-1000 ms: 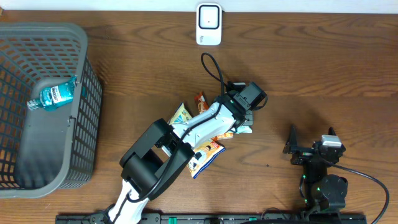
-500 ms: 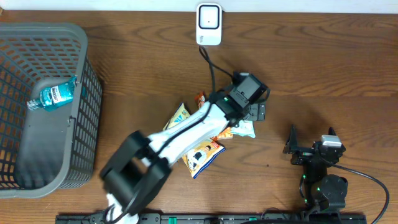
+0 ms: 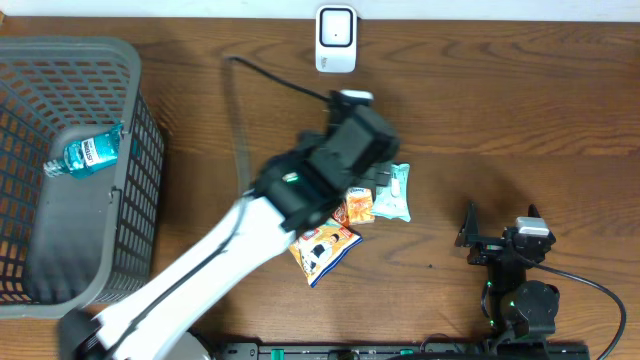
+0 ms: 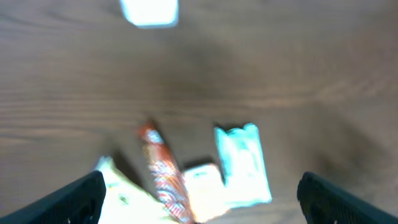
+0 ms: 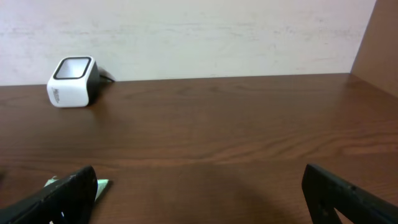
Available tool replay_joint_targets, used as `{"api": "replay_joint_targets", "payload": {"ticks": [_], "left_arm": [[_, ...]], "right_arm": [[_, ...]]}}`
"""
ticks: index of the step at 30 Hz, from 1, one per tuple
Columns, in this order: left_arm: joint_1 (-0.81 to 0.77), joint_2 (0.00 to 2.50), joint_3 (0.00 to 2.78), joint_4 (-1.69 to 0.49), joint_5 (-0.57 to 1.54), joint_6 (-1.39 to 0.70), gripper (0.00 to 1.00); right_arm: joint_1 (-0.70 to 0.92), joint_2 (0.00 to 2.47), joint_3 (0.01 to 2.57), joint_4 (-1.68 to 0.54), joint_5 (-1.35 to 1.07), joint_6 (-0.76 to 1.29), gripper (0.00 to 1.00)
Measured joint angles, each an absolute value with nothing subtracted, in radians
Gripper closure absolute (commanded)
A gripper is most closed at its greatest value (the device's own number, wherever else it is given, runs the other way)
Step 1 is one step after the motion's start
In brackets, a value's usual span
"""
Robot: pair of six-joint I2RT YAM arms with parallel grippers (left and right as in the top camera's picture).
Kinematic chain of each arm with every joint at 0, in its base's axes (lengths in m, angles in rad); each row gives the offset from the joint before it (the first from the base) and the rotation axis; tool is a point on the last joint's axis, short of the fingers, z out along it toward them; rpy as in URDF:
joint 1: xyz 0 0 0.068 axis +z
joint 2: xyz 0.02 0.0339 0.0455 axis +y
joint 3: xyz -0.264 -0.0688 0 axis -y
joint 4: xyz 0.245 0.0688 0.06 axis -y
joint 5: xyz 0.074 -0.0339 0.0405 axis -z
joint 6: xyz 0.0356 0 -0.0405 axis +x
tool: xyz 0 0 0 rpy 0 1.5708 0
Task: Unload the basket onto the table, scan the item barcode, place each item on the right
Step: 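Move the left gripper back into the basket toward the Listerine bottle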
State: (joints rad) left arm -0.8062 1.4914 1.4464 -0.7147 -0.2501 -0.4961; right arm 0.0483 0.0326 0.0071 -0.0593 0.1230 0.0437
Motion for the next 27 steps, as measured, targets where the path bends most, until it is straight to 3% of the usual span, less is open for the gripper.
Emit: {"api": "replay_joint_targets", "payload": {"ticks": [17, 27], "left_arm": [[-0.422, 1.15, 1.446, -0.926, -0.392, -0.493, 0.02], [-0.341, 1.127, 1.446, -0.978, -0.395, -0.501, 0.02]], "right_arm": [[0.048, 0.033, 0.007, -0.059, 0.123, 0.044, 0.01], [0.048, 0.033, 0.007, -0.059, 0.123, 0.044, 0.01]]}}
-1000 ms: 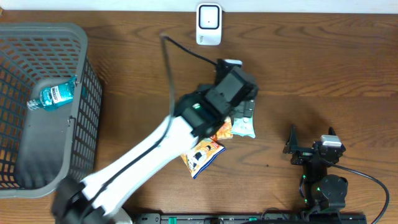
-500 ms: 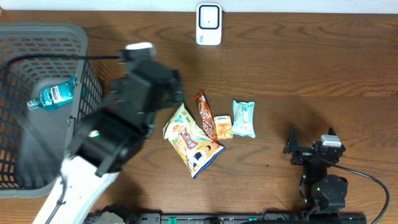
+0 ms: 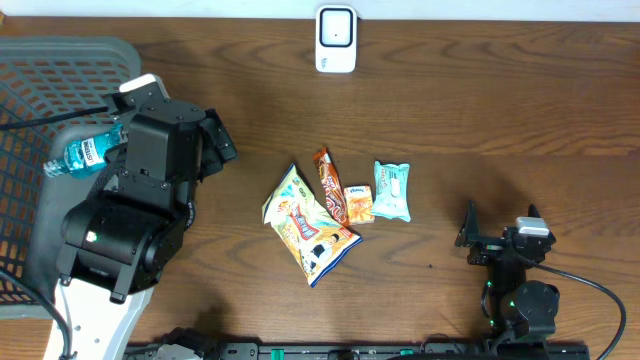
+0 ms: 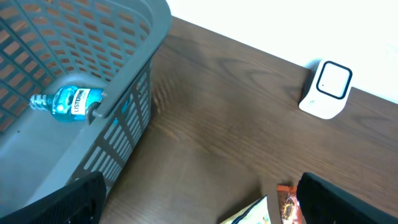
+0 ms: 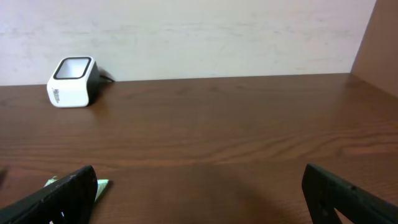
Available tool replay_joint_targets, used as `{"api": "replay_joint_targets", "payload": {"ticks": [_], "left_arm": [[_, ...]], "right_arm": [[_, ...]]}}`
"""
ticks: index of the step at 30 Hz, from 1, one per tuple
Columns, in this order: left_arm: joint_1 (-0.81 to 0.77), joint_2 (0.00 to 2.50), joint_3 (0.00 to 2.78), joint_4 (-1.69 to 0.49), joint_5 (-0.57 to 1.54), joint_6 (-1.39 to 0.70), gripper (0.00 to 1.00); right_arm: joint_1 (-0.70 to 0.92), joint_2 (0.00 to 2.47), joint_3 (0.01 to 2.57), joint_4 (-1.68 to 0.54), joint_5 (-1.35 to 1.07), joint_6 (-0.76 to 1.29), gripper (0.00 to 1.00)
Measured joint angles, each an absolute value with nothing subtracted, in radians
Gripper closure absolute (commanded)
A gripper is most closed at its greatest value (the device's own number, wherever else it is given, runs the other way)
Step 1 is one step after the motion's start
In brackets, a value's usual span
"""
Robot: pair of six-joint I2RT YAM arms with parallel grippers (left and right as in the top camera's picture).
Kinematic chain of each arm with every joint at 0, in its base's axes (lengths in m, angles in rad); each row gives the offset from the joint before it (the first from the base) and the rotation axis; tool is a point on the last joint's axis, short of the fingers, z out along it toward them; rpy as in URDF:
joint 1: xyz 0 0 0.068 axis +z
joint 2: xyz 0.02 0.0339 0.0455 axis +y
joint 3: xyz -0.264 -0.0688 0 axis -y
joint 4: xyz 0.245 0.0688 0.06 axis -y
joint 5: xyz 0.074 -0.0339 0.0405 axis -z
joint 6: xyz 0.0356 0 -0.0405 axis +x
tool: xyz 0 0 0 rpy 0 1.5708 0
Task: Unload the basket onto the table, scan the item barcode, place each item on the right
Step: 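Move the left gripper back into the basket toward the Listerine bottle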
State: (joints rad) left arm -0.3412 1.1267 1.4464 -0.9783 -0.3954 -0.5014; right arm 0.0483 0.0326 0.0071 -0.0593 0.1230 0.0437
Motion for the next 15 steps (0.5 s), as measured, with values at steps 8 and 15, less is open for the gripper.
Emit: {"api": "replay_joint_targets", "payload": {"ticks": [8, 15], "left_arm": [[-0.341, 1.127, 1.446, -0.981, -0.395, -0.524, 0.02], [-0.341, 1.127, 1.446, -0.984, -0.395, -0.528, 0.02]], "right_arm": [[0.048, 0.033, 0.007, -0.059, 0.123, 0.044, 0.01], [0.048, 0.033, 0.007, -0.059, 0.123, 0.044, 0.01]]}}
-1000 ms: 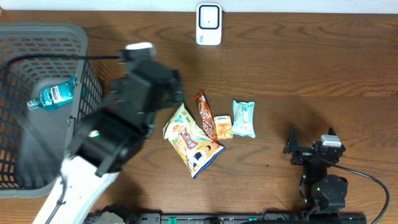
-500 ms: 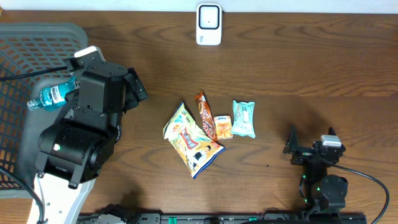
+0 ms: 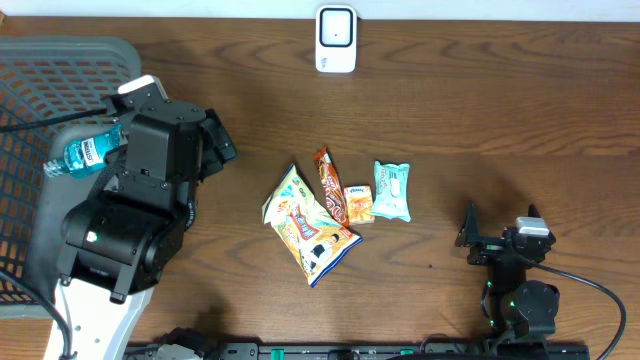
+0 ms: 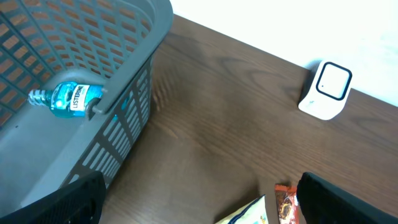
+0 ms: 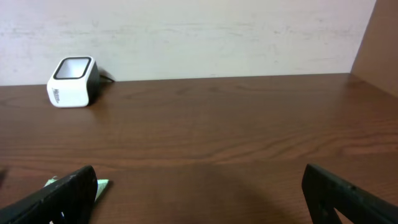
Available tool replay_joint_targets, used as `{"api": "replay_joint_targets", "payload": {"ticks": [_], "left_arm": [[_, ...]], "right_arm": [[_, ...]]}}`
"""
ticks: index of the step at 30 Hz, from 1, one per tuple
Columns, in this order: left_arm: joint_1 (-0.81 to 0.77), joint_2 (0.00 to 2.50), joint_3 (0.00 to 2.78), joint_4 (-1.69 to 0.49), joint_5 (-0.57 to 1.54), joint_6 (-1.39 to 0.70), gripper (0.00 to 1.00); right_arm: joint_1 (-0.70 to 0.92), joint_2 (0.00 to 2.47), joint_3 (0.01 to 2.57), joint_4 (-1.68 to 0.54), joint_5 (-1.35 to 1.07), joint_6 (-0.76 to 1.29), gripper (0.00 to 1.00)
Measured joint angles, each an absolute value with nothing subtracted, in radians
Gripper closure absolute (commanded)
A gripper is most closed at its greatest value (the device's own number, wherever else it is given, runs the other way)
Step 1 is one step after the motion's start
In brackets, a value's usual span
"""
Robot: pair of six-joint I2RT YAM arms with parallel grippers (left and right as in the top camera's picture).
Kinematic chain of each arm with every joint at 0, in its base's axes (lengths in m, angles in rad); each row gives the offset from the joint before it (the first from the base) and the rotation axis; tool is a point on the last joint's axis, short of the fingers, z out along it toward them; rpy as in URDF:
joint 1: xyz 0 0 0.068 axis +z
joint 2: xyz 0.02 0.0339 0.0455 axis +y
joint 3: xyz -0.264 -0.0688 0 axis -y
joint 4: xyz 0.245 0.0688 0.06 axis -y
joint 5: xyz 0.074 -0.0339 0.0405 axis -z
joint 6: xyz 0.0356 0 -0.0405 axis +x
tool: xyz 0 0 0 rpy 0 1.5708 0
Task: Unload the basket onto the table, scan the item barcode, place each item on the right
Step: 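Move the left gripper back into the basket toward the Listerine bottle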
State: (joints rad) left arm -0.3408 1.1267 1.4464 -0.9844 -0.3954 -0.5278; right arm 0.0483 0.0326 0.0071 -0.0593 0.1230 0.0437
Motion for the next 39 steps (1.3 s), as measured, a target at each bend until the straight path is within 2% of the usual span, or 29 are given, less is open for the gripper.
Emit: {"api": "replay_joint_targets", "payload": {"ticks": [6, 25, 39], "left_arm": [[-0.273, 1.127, 1.446, -0.968, -0.399, -0.528, 0.02], [0.186, 1.134, 1.446, -0.989, -0.391, -0.687, 0.02], [0.389, 1.359, 1.448, -1.142, -0.292, -0.929, 0.02]], "right_arm": [[0.048, 0.033, 0.007, -0.059, 0.123, 0.044, 0.01], [0.048, 0.033, 0.007, -0.059, 0.123, 0.044, 0.01], [0.048, 0.033, 0.007, -0.059, 0.123, 0.044, 0.01]]}}
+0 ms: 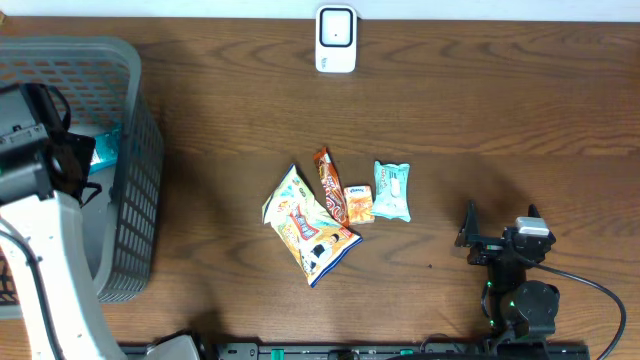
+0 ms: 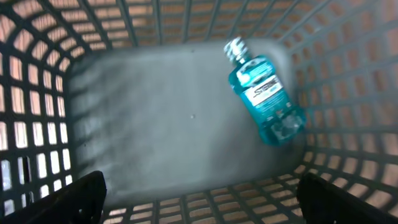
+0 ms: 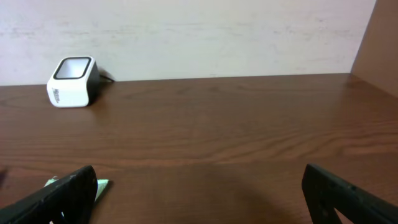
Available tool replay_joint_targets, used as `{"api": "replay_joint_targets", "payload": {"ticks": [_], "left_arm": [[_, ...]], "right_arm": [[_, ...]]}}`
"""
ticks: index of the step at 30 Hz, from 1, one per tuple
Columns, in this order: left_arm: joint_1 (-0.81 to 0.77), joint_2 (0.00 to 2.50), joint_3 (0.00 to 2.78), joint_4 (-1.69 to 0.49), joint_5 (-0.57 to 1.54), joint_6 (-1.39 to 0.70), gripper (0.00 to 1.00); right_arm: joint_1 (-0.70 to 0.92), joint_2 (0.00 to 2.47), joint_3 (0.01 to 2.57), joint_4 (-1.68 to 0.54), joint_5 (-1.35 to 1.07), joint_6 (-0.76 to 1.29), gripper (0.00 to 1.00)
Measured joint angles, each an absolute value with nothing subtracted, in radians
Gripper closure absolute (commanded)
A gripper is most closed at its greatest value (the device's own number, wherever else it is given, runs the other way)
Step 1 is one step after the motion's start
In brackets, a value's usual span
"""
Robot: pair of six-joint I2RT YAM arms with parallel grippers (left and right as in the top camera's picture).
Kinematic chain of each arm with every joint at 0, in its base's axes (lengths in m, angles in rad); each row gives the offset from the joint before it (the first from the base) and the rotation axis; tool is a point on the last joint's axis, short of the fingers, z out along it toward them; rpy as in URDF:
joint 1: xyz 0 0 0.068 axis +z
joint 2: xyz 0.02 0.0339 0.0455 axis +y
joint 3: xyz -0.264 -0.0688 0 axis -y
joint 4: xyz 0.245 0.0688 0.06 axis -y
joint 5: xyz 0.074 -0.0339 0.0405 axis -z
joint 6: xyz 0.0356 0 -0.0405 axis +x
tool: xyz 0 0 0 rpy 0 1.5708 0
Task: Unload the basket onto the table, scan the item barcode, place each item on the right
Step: 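Move the left gripper back into the basket toward the Listerine bottle, then grasp the blue Listerine bottle by its neck with the left gripper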
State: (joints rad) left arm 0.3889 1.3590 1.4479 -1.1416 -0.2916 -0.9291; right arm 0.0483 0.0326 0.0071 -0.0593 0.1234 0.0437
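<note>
A blue mouthwash bottle (image 2: 264, 99) lies on its side on the floor of the grey mesh basket (image 2: 186, 28). My left gripper (image 2: 199, 208) hangs open above the basket's inside, the bottle ahead of it to the right, nothing between its fingers. From overhead only a blue edge of the bottle (image 1: 106, 148) shows beside the left arm. The white barcode scanner (image 1: 336, 40) stands at the table's far edge. My right gripper (image 3: 199, 199) rests open low over the table at the front right, facing the scanner (image 3: 73, 81).
Several snack packets lie mid-table: a yellow chip bag (image 1: 305, 225), an orange stick pack (image 1: 331, 185), a small orange sachet (image 1: 359, 203) and a mint-green pack (image 1: 392, 190). The basket wall (image 1: 140, 200) stands between the left arm and these packets.
My left arm has moved from beside the basket's right wall to over the basket. Its wrist camera now looks down at the bottle instead of across the table. The right arm is still.
At first my open left gripper was over the snack packets mid-table. Then it stood at the basket's right side, looking across at the bottle and scanner, and stayed there. Now it is above the basket's inside. The bottle lies where it was and the right arm never moved.
</note>
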Motion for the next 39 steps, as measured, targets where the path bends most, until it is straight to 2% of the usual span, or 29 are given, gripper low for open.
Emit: {"api": "replay_joint_targets", "payload": {"ticks": [21, 31, 39], "left_arm": [[0.417, 1.414, 1.448, -1.148, -0.245, -0.946, 0.02], [0.417, 1.414, 1.447, -1.013, -0.159, -0.922, 0.02], [0.441, 1.485, 1.447, -1.003, -0.171, -1.052, 0.02]], "right_arm": [[0.048, 0.033, 0.007, -0.059, 0.123, 0.044, 0.01], [0.048, 0.033, 0.007, -0.059, 0.123, 0.044, 0.01], [0.048, 0.033, 0.007, -0.059, 0.123, 0.044, 0.01]]}}
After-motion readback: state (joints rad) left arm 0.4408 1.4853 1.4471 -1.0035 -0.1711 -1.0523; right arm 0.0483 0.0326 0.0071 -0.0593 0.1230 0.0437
